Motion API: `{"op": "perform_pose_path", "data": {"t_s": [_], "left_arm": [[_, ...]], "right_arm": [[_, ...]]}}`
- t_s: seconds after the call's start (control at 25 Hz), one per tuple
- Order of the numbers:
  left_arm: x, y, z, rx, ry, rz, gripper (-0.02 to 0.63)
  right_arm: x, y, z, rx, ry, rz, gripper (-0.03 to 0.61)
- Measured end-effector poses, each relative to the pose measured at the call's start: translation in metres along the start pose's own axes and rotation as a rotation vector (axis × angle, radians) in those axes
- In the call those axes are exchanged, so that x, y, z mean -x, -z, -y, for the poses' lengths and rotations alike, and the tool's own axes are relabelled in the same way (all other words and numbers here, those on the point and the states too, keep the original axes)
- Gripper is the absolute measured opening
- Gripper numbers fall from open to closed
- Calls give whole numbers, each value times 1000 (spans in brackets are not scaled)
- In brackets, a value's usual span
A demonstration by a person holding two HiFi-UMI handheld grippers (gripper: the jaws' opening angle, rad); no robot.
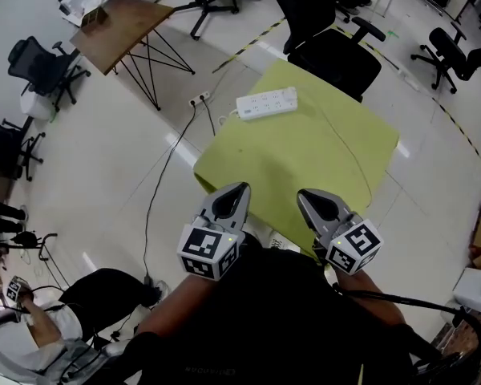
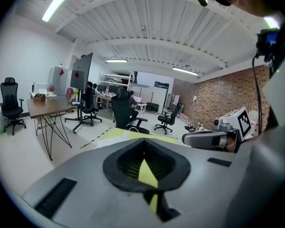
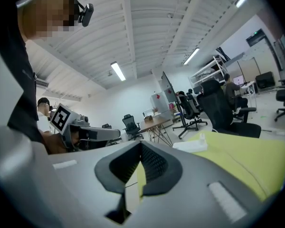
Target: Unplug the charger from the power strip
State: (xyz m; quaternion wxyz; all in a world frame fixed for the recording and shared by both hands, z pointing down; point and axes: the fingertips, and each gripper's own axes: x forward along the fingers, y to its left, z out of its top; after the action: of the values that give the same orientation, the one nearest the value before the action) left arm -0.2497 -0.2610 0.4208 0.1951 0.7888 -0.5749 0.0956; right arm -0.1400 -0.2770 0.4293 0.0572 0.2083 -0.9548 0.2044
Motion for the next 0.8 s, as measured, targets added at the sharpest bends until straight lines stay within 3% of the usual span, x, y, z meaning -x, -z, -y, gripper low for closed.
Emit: {"op": "perform_pose_path", "data": {"t_s": [0.36, 0.8], "left_arm": [[-47, 4, -36, 13, 46, -57, 6], [-118, -10, -133, -18, 140, -110, 6]], "right_arm": [[-34, 8, 41, -56, 80, -26, 3], [-126, 4, 104, -95, 228, -82, 3]]}}
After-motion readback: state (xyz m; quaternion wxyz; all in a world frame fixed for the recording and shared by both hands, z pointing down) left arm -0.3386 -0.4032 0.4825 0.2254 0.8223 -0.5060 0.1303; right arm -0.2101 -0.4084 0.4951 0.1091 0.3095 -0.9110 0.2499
